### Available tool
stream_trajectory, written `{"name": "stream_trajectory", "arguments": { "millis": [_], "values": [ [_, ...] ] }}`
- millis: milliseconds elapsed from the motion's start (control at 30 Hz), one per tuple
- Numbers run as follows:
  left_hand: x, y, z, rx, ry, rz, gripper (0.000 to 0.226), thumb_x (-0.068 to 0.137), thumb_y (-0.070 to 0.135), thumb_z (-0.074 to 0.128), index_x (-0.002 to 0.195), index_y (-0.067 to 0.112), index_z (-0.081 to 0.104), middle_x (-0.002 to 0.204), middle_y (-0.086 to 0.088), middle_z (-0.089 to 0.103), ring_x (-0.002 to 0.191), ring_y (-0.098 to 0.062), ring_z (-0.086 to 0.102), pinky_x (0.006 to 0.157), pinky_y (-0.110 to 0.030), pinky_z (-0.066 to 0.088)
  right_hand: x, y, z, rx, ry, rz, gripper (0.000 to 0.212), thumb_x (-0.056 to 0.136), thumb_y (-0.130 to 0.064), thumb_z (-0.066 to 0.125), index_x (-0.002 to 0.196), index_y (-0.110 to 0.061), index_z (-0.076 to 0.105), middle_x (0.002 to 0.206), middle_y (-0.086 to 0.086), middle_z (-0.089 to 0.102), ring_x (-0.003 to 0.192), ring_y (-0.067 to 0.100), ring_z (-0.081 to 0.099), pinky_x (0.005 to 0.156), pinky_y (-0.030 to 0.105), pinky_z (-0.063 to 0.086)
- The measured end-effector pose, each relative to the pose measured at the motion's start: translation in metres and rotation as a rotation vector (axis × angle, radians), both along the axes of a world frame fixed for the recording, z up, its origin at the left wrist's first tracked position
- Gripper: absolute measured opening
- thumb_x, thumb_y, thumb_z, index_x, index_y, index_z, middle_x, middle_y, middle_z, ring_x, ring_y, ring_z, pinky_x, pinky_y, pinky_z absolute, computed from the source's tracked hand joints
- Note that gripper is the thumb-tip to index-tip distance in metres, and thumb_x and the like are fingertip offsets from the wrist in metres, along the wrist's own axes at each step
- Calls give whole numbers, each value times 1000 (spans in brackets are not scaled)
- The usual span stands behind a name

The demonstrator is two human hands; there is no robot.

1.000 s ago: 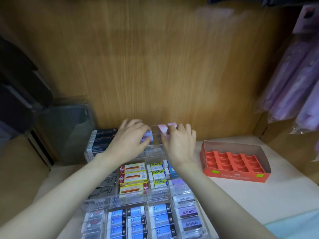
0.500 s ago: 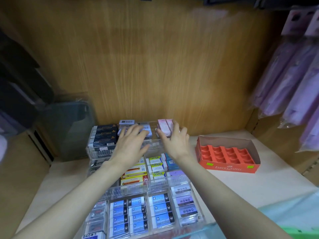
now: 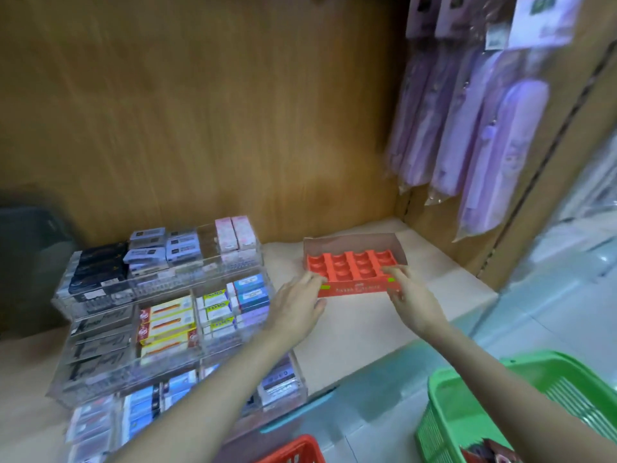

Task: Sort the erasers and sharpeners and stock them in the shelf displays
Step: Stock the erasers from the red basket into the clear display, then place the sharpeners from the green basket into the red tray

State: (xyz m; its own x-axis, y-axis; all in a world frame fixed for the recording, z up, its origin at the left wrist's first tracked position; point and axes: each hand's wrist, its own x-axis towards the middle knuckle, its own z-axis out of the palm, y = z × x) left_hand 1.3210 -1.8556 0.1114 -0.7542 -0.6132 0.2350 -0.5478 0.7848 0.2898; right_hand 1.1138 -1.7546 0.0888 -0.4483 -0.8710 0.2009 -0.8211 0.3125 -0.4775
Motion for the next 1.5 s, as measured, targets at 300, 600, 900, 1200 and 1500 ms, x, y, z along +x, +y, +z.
{"name": "stream_trajectory", "arguments": {
  "millis": [300,600,900,1200,1500],
  "values": [
    [-44,-8,-16,-45,-339,174,33,94,26,45,126,15,49,130,-7,48,123,-27,40,96,-35,34,-15,-4,-15,78,101,10,22,92,-11,47,114,-10,51,116,10,45,103,33,51,72,38,42],
    [-24,36,-18,-36,-211,208,14,93,19,50,97,19,64,106,0,63,104,-23,42,81,-32,33,-2,40,-17,117,210,1,23,91,-7,48,110,-14,59,105,5,46,101,26,46,69,34,44],
    [-4,97,-17,-49,-53,178,27,91,22,55,116,14,60,115,-7,55,113,-29,45,93,-38,35,2,124,-13,45,-46,36,22,94,-17,48,112,-13,59,113,5,48,103,21,51,82,36,46],
    [-69,198,-109,675,52,83,17,87,24,64,99,12,64,105,-8,65,100,-25,60,87,-33,46,-30,284,-108,275,-157,-620,32,88,-17,59,116,-3,58,121,22,51,109,37,50,90,38,41],
    [-116,252,-207,1153,20,367,68,80,38,71,135,16,36,122,-15,57,105,-34,61,84,-41,54,-79,346,-180,120,-1209,-1188,29,92,-10,58,111,8,46,78,18,49,64,29,55,54,39,50]
  ]
}}
